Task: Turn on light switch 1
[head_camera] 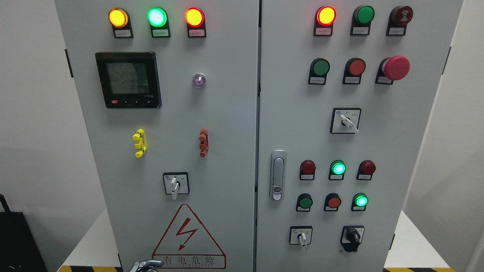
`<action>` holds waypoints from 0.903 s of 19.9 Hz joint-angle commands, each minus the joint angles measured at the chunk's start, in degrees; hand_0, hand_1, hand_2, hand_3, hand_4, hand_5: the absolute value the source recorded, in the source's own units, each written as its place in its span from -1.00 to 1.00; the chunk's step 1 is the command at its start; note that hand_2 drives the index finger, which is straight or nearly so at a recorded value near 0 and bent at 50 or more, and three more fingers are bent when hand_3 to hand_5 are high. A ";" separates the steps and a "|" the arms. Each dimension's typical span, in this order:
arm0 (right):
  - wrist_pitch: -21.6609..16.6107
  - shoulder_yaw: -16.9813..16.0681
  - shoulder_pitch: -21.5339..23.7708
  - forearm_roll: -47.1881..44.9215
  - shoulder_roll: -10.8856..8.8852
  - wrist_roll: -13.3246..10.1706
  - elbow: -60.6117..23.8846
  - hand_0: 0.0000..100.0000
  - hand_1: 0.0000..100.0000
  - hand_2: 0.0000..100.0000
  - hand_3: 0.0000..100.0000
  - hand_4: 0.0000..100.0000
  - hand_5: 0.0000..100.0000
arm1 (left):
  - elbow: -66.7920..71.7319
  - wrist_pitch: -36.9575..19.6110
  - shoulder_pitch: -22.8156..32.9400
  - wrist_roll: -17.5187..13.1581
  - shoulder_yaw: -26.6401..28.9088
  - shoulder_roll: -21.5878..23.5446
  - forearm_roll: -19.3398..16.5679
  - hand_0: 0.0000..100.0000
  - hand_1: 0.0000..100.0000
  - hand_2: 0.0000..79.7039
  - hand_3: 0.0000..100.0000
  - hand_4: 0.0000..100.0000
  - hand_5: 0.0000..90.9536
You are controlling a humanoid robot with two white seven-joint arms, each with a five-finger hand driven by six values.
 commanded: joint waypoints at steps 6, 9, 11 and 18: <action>-0.02 -0.06 0.00 0.00 0.01 -0.04 0.00 -1.00 -1.00 -1.00 -1.00 -1.00 -1.00 | -4.58 7.15 -4.63 6.88 -4.76 -3.22 -0.70 -0.80 0.15 0.30 0.65 0.76 0.75; -0.02 -0.06 0.00 0.00 -0.07 0.04 0.00 -1.00 -1.00 -1.00 -1.00 -1.00 -1.00 | -4.58 9.87 -5.06 8.12 -5.37 -3.14 -0.78 -0.80 0.21 0.33 0.69 0.77 0.78; -0.02 0.03 0.00 0.00 0.01 0.04 0.00 -1.00 -1.00 -1.00 -1.00 -1.00 -1.00 | -4.49 11.19 -6.29 8.82 -6.07 -3.14 -0.79 -0.80 0.28 0.33 0.69 0.78 0.80; -0.02 0.03 0.00 0.00 0.01 0.04 0.00 -1.00 -1.00 -1.00 -1.00 -1.00 -1.00 | -4.32 15.68 -9.55 14.01 -8.10 -3.48 -0.79 -0.80 0.35 0.32 0.75 0.78 0.82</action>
